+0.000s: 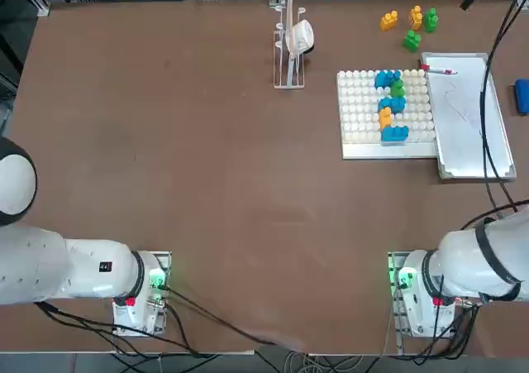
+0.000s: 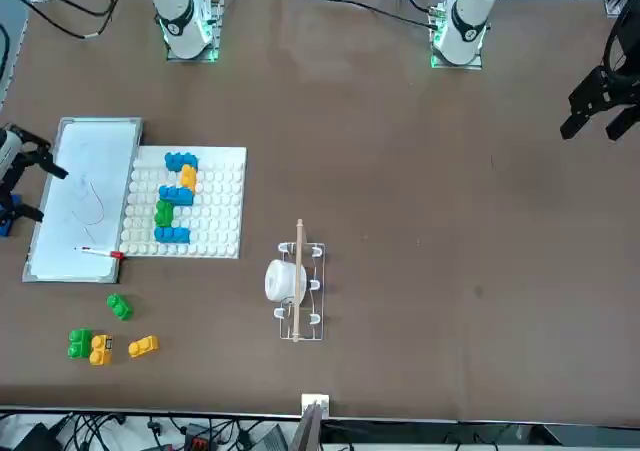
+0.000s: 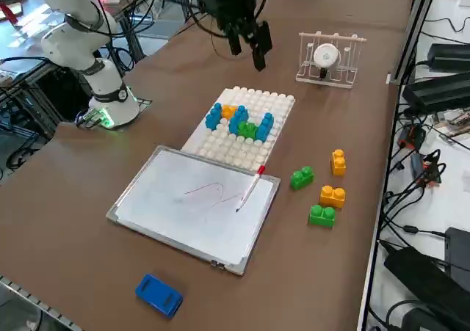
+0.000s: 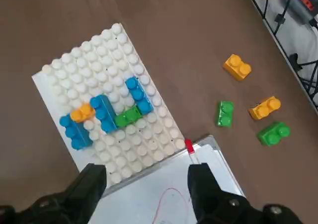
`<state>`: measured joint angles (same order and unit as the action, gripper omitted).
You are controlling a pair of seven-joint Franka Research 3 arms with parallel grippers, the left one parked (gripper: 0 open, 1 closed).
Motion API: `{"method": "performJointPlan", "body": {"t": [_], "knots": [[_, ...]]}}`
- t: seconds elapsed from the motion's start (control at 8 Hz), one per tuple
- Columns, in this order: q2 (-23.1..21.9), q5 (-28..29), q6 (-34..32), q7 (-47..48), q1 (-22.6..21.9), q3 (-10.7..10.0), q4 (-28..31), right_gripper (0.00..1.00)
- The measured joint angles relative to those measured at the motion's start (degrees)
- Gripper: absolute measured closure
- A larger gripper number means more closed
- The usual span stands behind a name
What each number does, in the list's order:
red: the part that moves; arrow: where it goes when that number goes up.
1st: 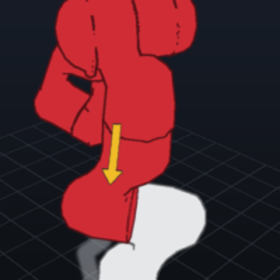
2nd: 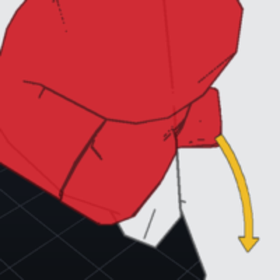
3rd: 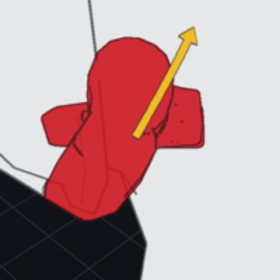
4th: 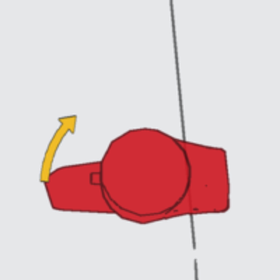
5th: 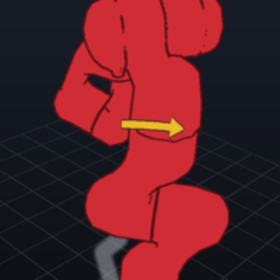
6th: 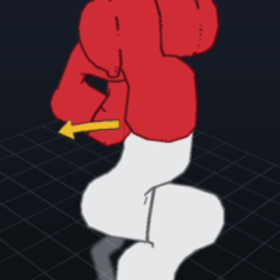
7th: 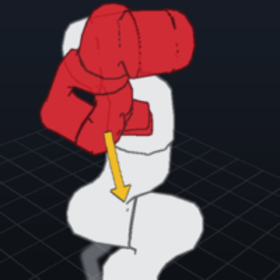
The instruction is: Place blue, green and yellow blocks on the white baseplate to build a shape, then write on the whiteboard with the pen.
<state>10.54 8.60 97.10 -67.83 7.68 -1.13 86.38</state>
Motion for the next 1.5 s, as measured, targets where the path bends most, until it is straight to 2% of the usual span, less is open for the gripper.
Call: {"method": "performJointPlan", "body": {"t": [0.25,0.5,0.88,1.12,1.5], "knots": [[-2.31,-4.55,-2.25,15.98,-5.28,-0.19,-0.24,0.00],[-4.14,-6.85,-4.89,35.93,-11.15,-0.62,-0.66,0.00],[-5.16,-7.01,-8.04,61.16,-12.40,-0.75,-0.78,0.00],[-5.13,-7.00,-8.12,71.39,-12.39,-1.10,-1.00,0.00],[-5.17,-7.00,-10.05,75.46,-12.39,-1.17,-3.52,0.00]]}}
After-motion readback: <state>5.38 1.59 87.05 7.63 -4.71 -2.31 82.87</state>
